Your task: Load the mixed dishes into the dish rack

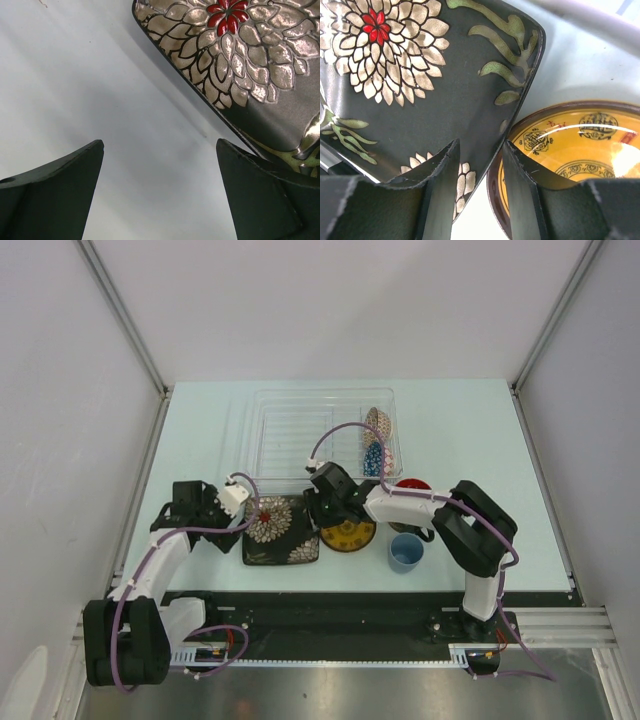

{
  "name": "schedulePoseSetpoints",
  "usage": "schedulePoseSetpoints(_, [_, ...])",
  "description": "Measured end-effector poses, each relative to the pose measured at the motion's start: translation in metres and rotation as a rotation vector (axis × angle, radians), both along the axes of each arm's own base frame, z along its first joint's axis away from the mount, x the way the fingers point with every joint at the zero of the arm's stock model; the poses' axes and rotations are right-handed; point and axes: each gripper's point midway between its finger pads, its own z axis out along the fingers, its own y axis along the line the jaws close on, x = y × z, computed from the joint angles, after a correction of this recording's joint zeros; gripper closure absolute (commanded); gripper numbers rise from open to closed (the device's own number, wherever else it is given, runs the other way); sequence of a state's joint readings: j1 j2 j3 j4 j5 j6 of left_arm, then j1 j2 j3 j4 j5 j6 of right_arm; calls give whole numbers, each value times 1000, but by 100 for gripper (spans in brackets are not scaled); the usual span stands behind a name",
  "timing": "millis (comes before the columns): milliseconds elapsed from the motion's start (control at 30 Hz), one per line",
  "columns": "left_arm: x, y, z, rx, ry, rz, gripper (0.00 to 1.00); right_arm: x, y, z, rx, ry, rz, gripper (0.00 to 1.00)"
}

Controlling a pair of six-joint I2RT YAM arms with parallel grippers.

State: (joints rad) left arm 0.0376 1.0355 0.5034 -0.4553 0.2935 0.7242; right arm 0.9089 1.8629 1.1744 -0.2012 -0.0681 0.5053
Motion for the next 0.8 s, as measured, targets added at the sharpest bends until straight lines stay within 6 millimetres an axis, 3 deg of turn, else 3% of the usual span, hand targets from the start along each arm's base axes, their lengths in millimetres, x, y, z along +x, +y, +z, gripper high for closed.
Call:
schedulePoseSetpoints(300, [2, 2, 0, 7, -5, 4, 0, -15, 9, 3, -13, 7, 37, 56])
schedulePoseSetpoints(533, [4, 5, 1, 23, -13, 15, 0, -17, 14, 9, -17, 5, 48, 56])
schedulePoseSetpoints(800, [6, 10, 2, 45, -25, 20, 0, -13, 22, 2, -32, 15, 49, 56])
